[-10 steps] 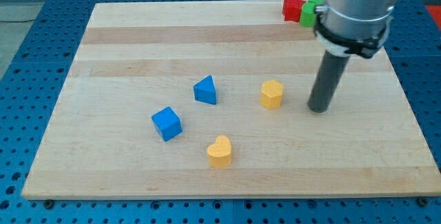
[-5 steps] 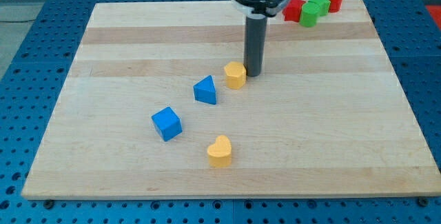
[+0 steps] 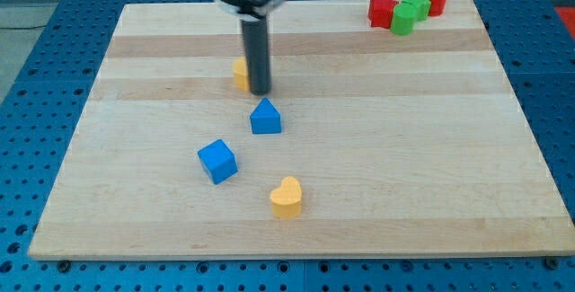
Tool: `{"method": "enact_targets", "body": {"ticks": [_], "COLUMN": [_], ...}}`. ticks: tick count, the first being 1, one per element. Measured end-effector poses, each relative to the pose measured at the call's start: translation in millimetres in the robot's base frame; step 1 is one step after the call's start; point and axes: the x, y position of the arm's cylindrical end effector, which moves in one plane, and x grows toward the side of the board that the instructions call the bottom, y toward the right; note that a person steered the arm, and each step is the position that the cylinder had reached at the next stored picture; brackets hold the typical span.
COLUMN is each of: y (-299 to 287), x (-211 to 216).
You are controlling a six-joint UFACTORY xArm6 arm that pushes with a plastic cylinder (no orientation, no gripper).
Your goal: Slide the yellow hexagon to the top left corner of the board
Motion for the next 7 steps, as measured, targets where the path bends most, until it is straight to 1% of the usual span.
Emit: {"method": "enact_targets", "body": {"ticks": [1, 2, 3, 4, 5, 6, 7], "y": [-64, -71, -43, -28, -28, -41, -66], "x": [-45, -68, -41, -51, -90, -105, -116]}}
